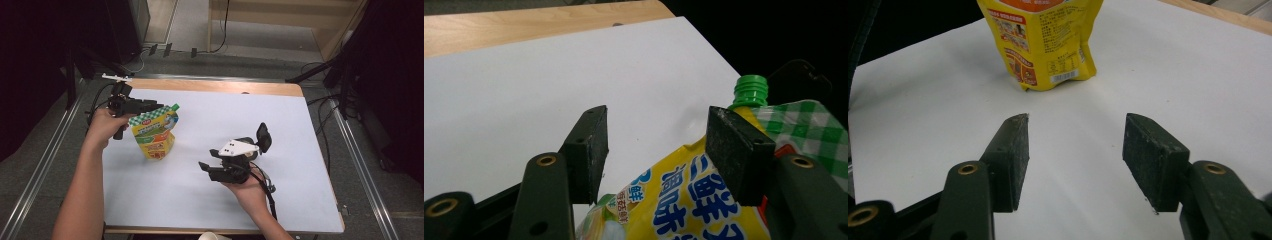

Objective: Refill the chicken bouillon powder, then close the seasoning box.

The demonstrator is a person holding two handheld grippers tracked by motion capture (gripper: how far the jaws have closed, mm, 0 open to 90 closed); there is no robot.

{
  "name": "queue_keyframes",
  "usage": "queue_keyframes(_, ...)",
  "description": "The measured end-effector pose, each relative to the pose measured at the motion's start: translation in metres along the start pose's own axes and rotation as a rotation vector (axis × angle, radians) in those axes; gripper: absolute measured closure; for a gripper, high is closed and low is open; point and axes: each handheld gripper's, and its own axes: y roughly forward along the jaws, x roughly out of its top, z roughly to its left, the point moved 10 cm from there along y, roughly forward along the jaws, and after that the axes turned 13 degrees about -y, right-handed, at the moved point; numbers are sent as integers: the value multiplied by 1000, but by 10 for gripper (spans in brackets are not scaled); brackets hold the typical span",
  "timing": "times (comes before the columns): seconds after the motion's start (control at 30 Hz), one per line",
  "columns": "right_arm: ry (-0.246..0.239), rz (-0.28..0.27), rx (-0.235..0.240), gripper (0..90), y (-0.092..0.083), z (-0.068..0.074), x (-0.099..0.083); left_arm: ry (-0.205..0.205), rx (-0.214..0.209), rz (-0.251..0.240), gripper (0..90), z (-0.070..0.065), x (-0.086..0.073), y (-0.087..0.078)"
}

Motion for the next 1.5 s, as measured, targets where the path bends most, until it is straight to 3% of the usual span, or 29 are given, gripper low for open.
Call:
queue_keyframes(0.1, -4, 5, -6, 462, -5, -4, 1, 11, 14, -7, 414, 4, -1, 2)
queue_keyframes(0.3, 6, -1, -15, 474, -13, -11, 4, -22, -8, 0, 410, 6, -3, 3)
queue_keyframes(0.77, 22, 20, -26, 474, -35, -28, 8, -5, 18, 48, 382, 9, -9, 10)
queue_keyframes(1.1, 54, 18, -46, 475, -55, -47, 9, -18, 35, 37, 381, 15, -8, 8)
queue_keyframes(1.5, 58, 23, -69, 486, -73, -64, 10, -20, 36, 35, 380, 15, -8, 7)
